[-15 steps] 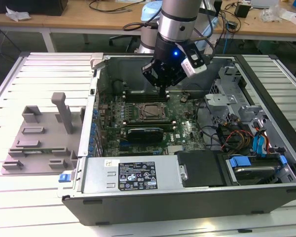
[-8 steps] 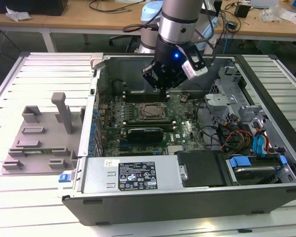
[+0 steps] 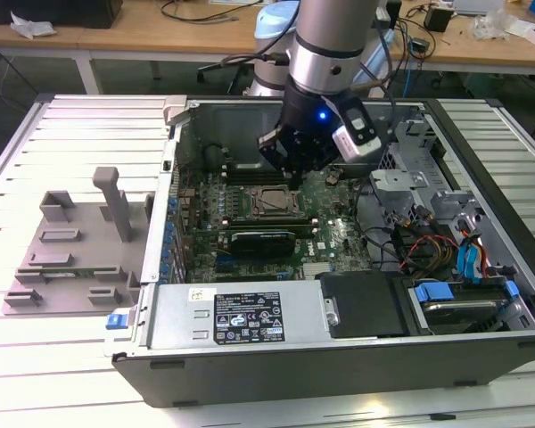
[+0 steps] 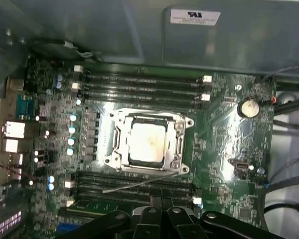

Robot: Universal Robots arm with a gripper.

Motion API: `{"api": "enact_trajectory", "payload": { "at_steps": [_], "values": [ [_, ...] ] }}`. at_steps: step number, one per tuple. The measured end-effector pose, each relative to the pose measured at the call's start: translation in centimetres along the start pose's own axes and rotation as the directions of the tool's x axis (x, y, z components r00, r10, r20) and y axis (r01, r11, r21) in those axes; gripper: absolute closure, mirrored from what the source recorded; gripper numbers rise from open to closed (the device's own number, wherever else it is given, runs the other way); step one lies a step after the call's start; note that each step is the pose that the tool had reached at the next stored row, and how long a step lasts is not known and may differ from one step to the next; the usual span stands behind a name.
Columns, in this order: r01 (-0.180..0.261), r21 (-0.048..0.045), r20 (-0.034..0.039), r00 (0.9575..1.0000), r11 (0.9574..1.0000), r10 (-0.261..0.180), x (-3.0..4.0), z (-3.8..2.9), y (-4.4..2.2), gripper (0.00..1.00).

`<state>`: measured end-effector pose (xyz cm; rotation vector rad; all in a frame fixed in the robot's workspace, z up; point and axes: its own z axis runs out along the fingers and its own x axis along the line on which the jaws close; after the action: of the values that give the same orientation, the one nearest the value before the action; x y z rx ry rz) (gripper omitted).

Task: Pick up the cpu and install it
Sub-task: 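Install the second cpu locking lever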

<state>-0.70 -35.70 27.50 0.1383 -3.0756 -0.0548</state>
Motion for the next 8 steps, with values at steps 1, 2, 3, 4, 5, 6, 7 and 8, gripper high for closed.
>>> {"api": "enact_trajectory", "payload": {
  "at_steps": [1,2,3,4,5,6,7,8],
  "values": [
    [0.001,-0.0138,0.0013,1.0000,0.9999,-0.001,0.02,0.02,-0.16,0.89],
    [0.001,-0.0200,0.0018,1.0000,0.9998,-0.001,0.03,0.06,-0.30,0.89],
    [0.000,-0.0213,0.0021,1.0000,0.9998,0.000,0.04,0.18,-0.45,0.89],
    [-0.002,-0.0215,0.0021,1.0000,0.9998,0.002,0.04,0.33,-0.53,0.89],
    [-0.013,-0.0221,0.0024,0.9999,0.9997,0.013,0.04,0.57,-0.61,0.89],
    [-0.024,-0.0371,0.0034,0.9997,0.9990,0.024,0.03,0.66,-0.64,0.89],
    [-0.024,-0.0940,0.0072,0.9997,0.9953,0.024,0.06,0.67,-0.82,0.89],
    [-0.022,-0.1154,0.0086,0.9997,0.9931,0.023,0.09,0.68,-0.96,0.89]
  ]
}}
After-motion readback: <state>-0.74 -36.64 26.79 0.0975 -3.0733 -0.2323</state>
